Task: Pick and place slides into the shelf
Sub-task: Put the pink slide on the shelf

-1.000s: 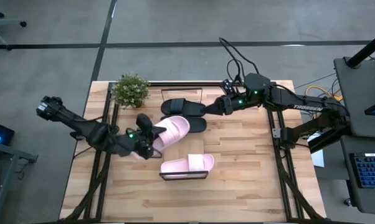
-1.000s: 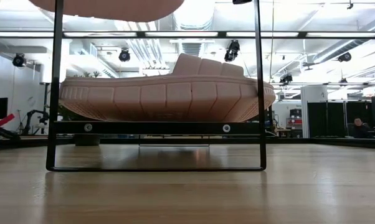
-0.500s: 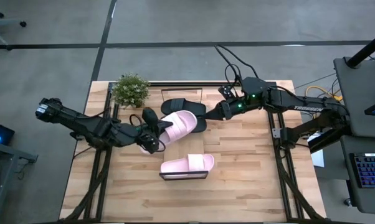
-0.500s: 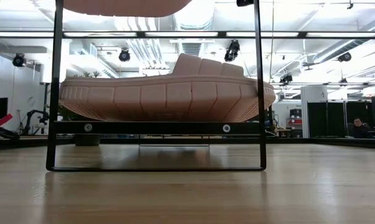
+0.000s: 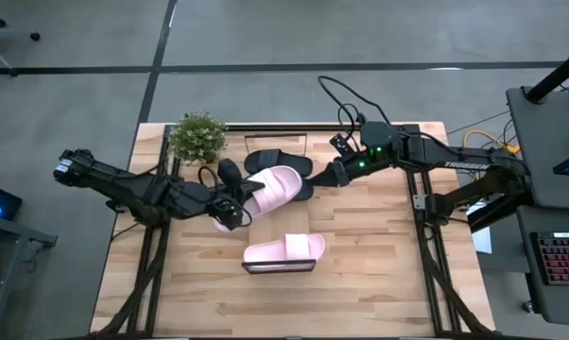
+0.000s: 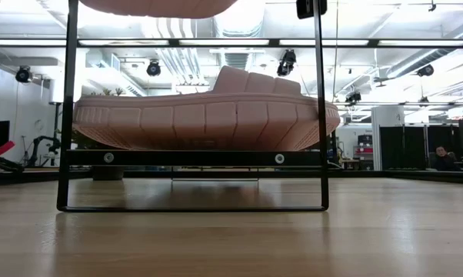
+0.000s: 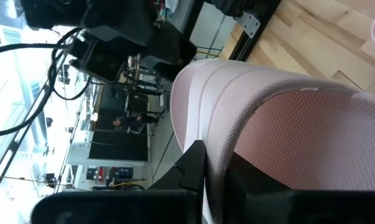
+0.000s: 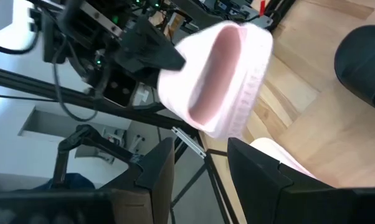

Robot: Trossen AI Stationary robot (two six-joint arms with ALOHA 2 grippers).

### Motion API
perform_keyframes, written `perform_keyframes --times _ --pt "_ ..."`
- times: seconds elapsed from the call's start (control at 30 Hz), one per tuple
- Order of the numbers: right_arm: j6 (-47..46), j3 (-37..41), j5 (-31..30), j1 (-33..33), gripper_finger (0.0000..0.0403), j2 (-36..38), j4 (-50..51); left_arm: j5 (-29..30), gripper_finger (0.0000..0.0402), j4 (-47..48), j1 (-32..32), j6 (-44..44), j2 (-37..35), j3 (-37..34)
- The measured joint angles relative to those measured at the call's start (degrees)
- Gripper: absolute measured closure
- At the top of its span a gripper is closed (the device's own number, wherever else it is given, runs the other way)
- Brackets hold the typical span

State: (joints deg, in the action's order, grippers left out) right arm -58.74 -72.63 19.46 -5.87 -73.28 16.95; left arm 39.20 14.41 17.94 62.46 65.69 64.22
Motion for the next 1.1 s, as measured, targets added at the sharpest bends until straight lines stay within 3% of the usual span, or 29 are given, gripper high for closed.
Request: perform_keyframes --times 0.67,1.1 --pt "1.71 2.80 -1.58 -0.04 0.0260 -0.02 -2.21 -1.68 0.0394 -0.49 -1.45 -0.02 3.83 4.35" --pt "1.18 3.45 -3.25 -0.15 0.0193 -0.02 -2.71 -3.33 0.0394 -0.84 -1.45 -0.02 5.70 5.29"
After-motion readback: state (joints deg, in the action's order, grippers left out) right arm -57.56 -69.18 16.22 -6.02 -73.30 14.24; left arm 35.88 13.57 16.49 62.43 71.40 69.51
